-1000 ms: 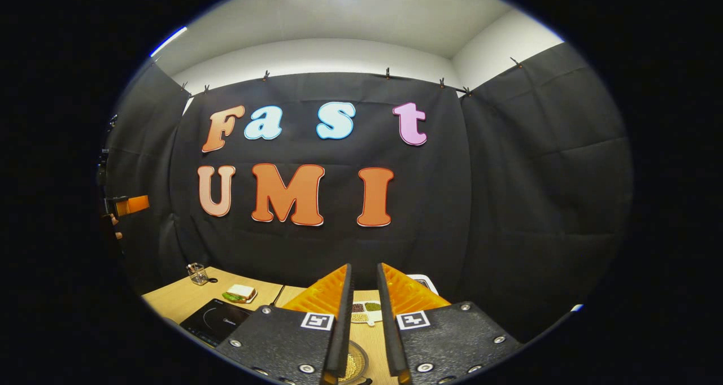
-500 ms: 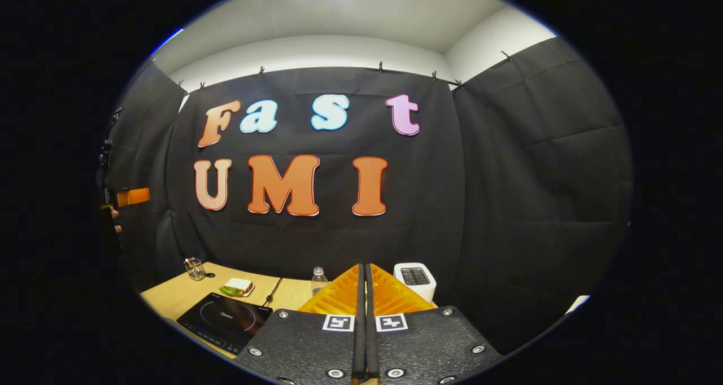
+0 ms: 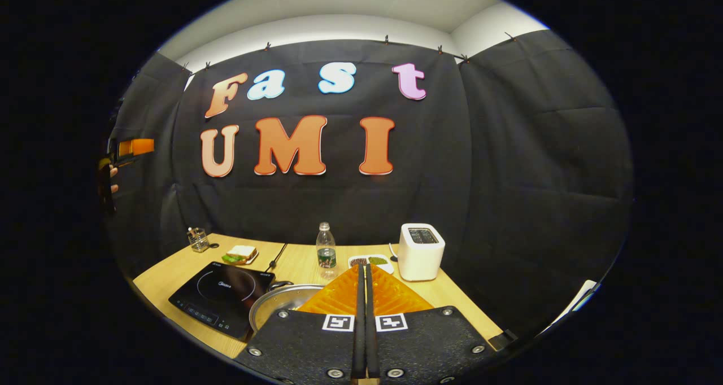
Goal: First push the handle of the pot to place it horizontally, then grasp the pot with both hands and set it on the induction cooktop.
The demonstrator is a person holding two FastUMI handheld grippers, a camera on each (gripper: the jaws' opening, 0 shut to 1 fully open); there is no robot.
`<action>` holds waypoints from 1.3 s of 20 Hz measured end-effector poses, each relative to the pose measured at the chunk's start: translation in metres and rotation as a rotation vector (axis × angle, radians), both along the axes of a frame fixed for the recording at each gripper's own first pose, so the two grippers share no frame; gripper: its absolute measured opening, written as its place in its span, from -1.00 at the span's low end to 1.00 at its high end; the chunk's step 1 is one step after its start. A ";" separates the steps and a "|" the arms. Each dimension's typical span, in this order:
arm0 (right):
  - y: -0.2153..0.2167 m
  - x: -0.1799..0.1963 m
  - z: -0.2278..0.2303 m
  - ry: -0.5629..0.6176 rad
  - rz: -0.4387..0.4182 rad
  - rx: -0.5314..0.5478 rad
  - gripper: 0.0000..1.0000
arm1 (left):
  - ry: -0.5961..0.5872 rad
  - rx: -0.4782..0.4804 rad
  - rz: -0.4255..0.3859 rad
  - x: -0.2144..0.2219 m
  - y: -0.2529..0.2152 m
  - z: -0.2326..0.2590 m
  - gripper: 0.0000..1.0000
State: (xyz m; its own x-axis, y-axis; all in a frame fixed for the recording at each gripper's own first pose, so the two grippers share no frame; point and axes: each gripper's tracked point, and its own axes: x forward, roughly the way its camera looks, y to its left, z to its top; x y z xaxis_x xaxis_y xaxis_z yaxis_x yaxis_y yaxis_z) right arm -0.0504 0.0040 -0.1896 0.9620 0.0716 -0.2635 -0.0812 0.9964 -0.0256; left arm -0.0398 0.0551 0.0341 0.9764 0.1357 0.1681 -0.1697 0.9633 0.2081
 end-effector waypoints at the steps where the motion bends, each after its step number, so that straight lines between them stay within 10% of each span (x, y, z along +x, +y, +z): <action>1: 0.000 -0.002 -0.013 0.027 0.005 0.002 -1.00 | 0.004 -0.001 0.001 -0.001 0.001 -0.002 0.96; 26: 0.033 -0.081 -0.185 0.479 0.158 0.057 -1.00 | 0.033 0.016 0.030 0.005 0.015 -0.024 0.96</action>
State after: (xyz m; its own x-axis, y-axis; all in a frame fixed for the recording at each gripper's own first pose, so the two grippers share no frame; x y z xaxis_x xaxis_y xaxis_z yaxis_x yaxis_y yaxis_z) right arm -0.1317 0.0371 -0.3744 0.7103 0.2335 -0.6640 -0.2200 0.9698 0.1057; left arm -0.0347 0.0705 0.0101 0.9768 0.1630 0.1385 -0.1918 0.9543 0.2291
